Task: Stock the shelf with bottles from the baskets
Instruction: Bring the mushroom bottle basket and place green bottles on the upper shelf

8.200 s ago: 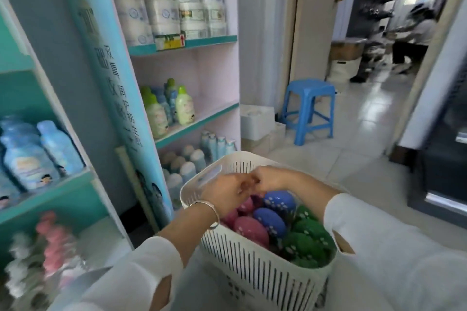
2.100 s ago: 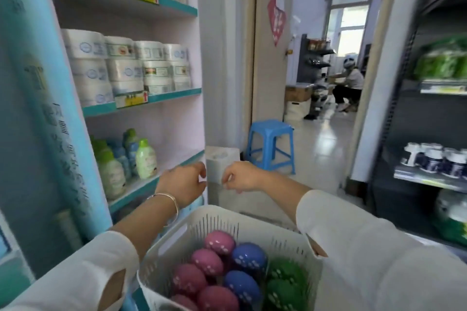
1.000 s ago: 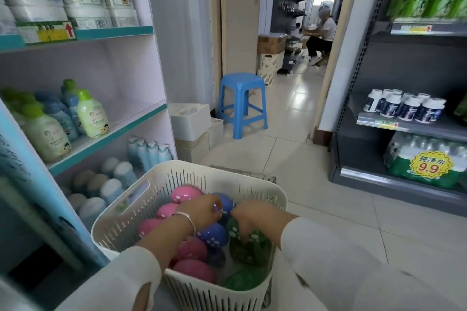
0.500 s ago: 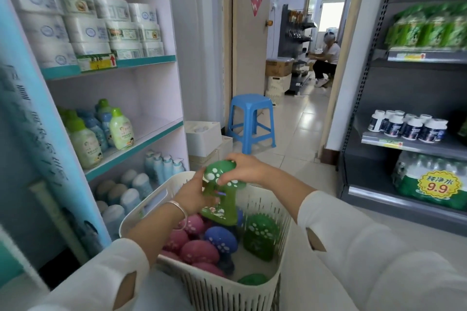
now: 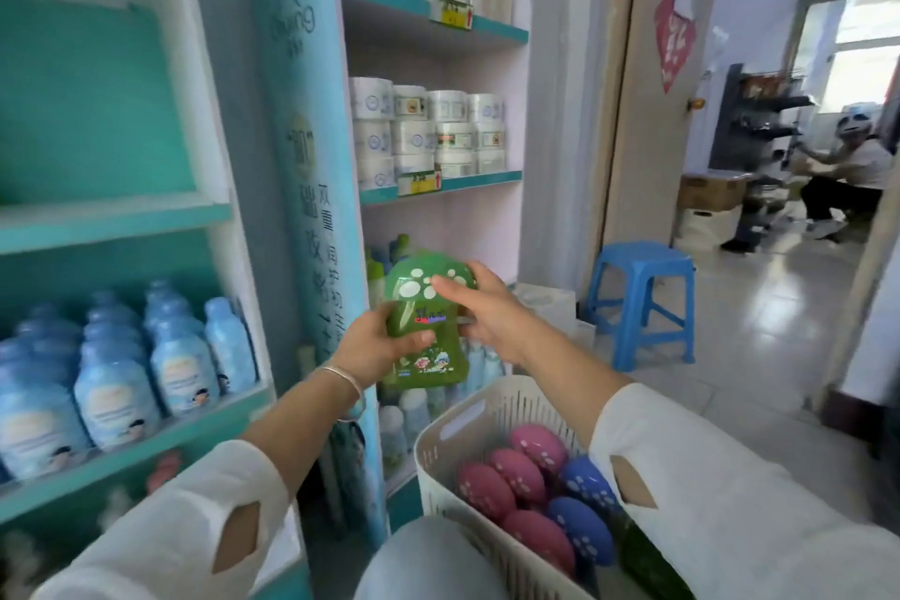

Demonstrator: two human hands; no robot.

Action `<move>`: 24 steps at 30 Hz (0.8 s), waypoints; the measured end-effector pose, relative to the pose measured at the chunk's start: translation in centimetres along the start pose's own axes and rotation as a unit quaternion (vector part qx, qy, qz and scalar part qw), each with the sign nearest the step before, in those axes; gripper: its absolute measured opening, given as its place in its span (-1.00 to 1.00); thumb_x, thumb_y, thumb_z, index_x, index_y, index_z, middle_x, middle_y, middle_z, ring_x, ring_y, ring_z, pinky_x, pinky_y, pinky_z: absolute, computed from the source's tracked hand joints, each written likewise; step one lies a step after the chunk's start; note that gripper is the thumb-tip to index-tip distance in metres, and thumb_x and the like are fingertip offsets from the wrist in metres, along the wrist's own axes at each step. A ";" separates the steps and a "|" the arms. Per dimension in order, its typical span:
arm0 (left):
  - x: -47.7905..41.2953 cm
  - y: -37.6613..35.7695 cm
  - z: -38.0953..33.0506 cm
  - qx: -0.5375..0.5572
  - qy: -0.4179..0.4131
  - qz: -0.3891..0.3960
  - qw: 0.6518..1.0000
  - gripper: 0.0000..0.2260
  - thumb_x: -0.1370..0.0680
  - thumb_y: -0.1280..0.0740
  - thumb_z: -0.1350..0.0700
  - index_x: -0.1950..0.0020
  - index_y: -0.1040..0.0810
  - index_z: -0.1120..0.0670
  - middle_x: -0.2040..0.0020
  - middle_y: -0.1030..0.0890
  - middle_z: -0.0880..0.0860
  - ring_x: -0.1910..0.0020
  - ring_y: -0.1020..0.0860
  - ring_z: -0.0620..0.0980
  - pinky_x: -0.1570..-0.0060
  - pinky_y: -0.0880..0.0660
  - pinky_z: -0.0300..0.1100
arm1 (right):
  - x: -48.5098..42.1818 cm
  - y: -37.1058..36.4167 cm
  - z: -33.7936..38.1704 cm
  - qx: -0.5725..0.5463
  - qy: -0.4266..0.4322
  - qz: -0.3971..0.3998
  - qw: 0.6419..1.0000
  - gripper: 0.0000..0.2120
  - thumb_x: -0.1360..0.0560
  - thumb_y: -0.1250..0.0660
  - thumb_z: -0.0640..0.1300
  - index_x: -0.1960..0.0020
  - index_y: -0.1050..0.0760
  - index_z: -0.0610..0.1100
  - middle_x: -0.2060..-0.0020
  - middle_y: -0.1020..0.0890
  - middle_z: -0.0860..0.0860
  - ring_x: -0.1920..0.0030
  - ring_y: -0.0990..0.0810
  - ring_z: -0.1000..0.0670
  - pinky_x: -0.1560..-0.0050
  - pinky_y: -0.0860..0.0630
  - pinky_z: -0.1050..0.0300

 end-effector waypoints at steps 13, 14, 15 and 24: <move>7.6 24.9 -7.4 -0.087 -0.086 -0.287 0.950 -0.63 -0.46 -0.43 0.08 -0.22 -0.46 0.15 0.03 -0.58 0.02 0.05 -0.55 -0.01 -0.03 -0.50 -0.15 | -3.8 -23.8 9.4 0.125 0.128 0.202 0.963 -0.69 -0.44 -0.42 -0.29 -0.12 -0.46 -0.08 0.07 -0.64 0.03 0.07 -0.62 0.06 -0.02 -0.56 0.24; 8.0 26.7 -8.2 -0.106 -0.097 -0.314 0.939 -0.65 -0.47 -0.41 0.10 -0.21 -0.46 0.15 0.03 -0.57 0.02 0.05 -0.54 -0.02 -0.04 -0.49 -0.14 | -4.2 -25.4 10.5 0.118 0.140 0.209 0.961 -0.70 -0.43 -0.42 -0.28 -0.10 -0.46 -0.06 0.07 -0.64 0.01 0.07 -0.63 0.05 -0.02 -0.57 0.21; 8.3 28.5 -9.1 -0.134 -0.111 -0.342 0.924 -0.65 -0.48 -0.40 0.09 -0.22 -0.47 0.15 0.00 -0.57 0.04 0.02 -0.53 -0.01 -0.06 -0.47 -0.15 | -4.7 -27.0 11.6 0.114 0.153 0.214 0.958 -0.70 -0.43 -0.43 -0.27 -0.09 -0.47 -0.04 0.05 -0.64 0.00 0.07 -0.63 0.04 -0.02 -0.58 0.17; 6.0 40.8 -7.4 -0.309 0.015 -0.374 0.874 -0.63 -0.47 -0.24 0.31 -0.28 -0.35 0.26 -0.27 -0.39 0.28 -0.27 -0.36 0.22 -0.29 -0.31 -0.01 | -13.6 -40.5 14.4 0.168 0.137 0.211 0.953 -0.61 -0.29 -0.53 -0.29 -0.04 -0.51 -0.04 -0.04 -0.65 -0.12 -0.09 -0.62 -0.16 -0.16 -0.55 -0.14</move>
Point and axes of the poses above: each hand's wrist, its own x-axis away from the middle knuckle, its own y-axis out of the back of the hand, z = x × y, the point moved 7 cm from there along -x, towards the middle knuckle
